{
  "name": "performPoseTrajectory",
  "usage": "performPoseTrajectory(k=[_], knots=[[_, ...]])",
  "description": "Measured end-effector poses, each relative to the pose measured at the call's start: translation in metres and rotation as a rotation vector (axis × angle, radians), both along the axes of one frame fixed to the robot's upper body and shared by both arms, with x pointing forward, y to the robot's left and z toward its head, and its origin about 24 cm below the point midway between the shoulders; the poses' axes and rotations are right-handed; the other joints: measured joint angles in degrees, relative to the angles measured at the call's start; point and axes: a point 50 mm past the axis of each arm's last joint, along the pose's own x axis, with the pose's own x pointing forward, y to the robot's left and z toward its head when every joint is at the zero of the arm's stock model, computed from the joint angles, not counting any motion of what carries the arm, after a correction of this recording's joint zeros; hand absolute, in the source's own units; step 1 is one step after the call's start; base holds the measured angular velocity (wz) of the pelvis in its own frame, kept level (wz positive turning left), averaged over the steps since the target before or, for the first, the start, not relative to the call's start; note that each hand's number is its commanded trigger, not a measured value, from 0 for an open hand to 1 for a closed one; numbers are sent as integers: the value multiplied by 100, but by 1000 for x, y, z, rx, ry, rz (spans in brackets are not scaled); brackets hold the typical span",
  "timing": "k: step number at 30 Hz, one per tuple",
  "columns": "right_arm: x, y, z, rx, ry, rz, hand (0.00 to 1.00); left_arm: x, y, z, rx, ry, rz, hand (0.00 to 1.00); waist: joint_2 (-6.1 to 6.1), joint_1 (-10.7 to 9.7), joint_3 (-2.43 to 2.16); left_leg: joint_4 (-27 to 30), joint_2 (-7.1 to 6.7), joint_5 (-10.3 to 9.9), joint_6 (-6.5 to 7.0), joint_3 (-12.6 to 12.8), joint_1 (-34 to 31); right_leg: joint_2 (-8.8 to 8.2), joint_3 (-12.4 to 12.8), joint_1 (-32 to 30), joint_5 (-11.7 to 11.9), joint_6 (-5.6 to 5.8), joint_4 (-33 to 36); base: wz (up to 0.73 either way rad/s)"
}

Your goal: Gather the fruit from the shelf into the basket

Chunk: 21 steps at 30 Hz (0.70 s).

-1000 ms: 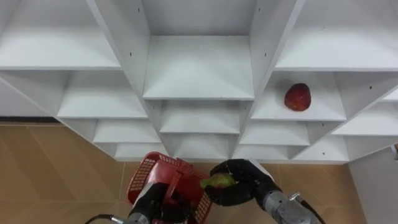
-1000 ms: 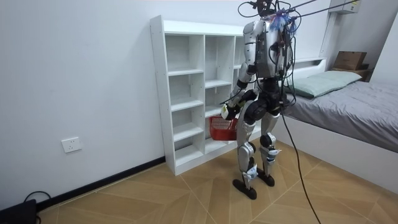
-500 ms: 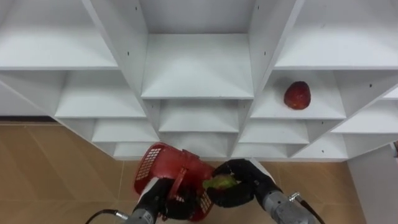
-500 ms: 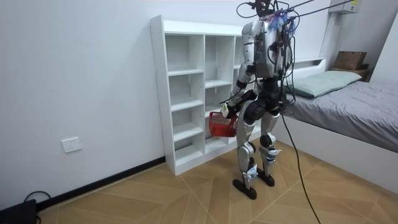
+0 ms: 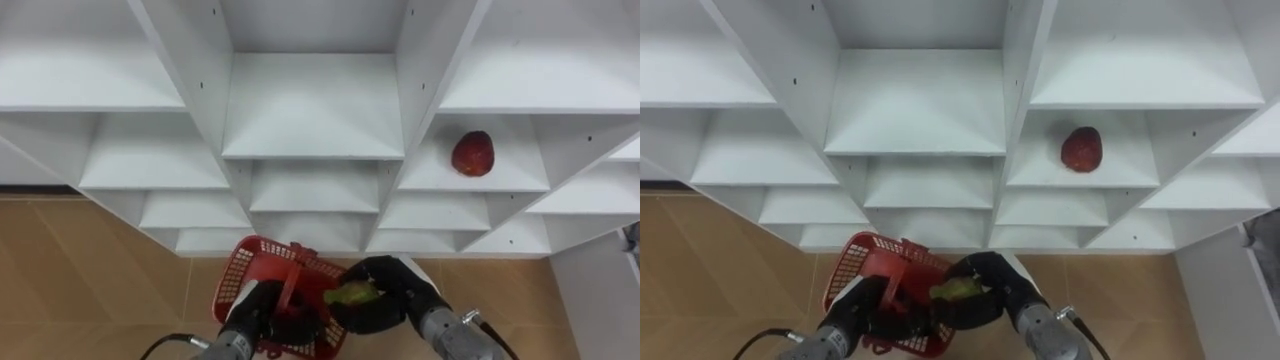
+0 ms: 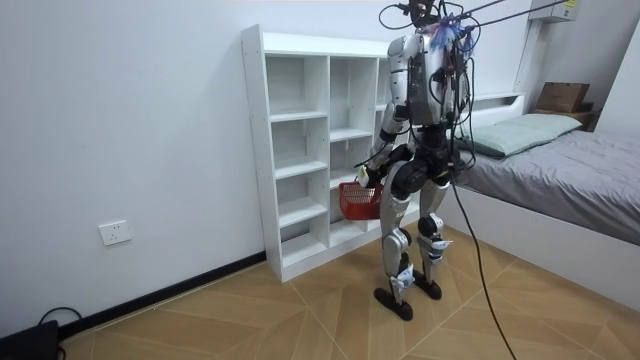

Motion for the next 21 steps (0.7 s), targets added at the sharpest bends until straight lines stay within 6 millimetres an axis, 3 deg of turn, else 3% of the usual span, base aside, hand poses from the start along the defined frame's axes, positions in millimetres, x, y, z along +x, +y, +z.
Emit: performPoseTrajectory(k=[5, 6, 7, 8, 16, 21], knots=[[1, 2, -2, 1, 15, 4, 100, 1, -2, 1, -5, -7, -8, 100, 1, -3, 0, -9, -1, 0, 0, 1, -4, -3, -4, -11, 0, 0, 8, 0], [1, 2, -2, 1, 15, 5, 61, 1, -2, 1, -6, -7, -9, 100, 2, -3, 0, -10, 0, 0, 0, 1, -3, -3, -5, -10, 0, 0, 9, 0], [2, 2, -2, 1, 15, 6, 36, 1, -2, 1, -7, -7, -9, 100, 2, -2, 0, -12, 1, 0, 0, 0, 0, -2, -7, -8, 0, 0, 11, 0], [2, 2, -2, 0, 15, 6, 0, 1, -3, 2, -9, -9, -13, 100, 2, -2, 1, -17, 2, 0, 0, 0, 3, -2, -7, -8, 0, 0, 12, 0], [1, 3, -3, 0, 19, 15, 0, 1, -5, 2, -15, -6, -44, 100, 26, -1, 10, -18, 2, 0, -1, -8, 22, -4, -12, 11, 0, -1, 19, 0], [0, 2, -7, -15, 42, 26, 0, 0, -9, 2, -30, 2, -75, 100, 112, 3, 41, -43, 4, 0, -1, -20, 40, -2, -13, 32, 1, -1, 19, 0]])
